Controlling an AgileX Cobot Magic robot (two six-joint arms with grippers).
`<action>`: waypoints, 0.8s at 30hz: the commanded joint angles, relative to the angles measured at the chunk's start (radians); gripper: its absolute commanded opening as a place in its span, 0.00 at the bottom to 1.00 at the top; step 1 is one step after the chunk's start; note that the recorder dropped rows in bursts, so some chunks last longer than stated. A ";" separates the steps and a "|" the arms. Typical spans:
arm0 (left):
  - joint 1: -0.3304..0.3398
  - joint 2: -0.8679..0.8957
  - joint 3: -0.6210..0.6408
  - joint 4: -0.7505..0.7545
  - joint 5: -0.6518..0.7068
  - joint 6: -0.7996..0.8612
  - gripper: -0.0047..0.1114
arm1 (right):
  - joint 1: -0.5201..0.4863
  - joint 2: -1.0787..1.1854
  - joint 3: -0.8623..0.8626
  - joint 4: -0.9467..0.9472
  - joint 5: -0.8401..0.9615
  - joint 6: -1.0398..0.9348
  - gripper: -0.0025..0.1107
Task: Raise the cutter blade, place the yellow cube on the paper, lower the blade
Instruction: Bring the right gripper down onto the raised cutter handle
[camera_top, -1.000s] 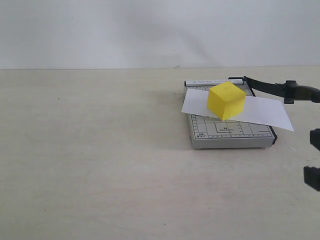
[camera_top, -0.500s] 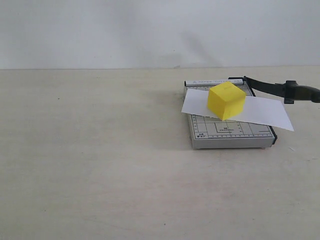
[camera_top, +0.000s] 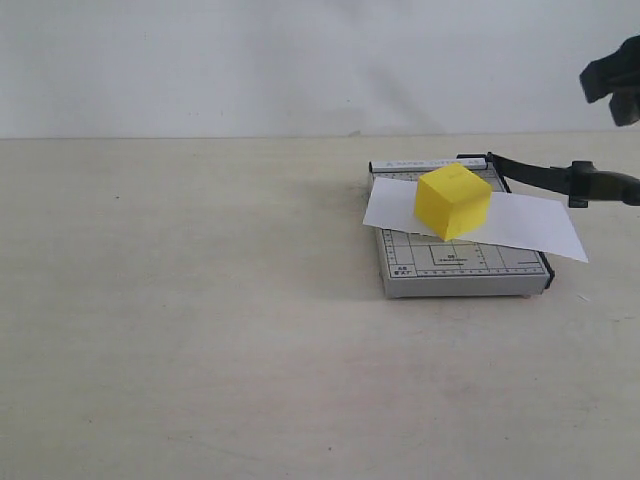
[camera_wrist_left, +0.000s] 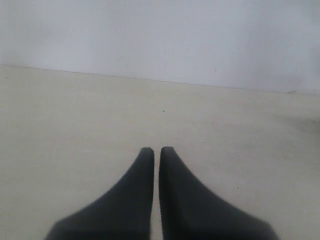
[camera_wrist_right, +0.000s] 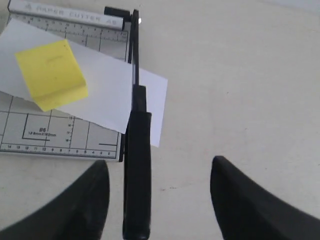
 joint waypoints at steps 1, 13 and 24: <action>-0.005 -0.004 0.004 0.012 0.001 -0.002 0.08 | -0.005 0.068 -0.006 0.042 -0.010 0.004 0.53; -0.005 -0.004 0.004 0.242 0.005 -0.222 0.08 | -0.005 0.111 -0.006 0.040 -0.021 0.006 0.50; -0.030 -0.004 0.004 0.471 -0.006 -0.480 0.08 | -0.005 0.174 -0.006 0.016 -0.035 0.050 0.50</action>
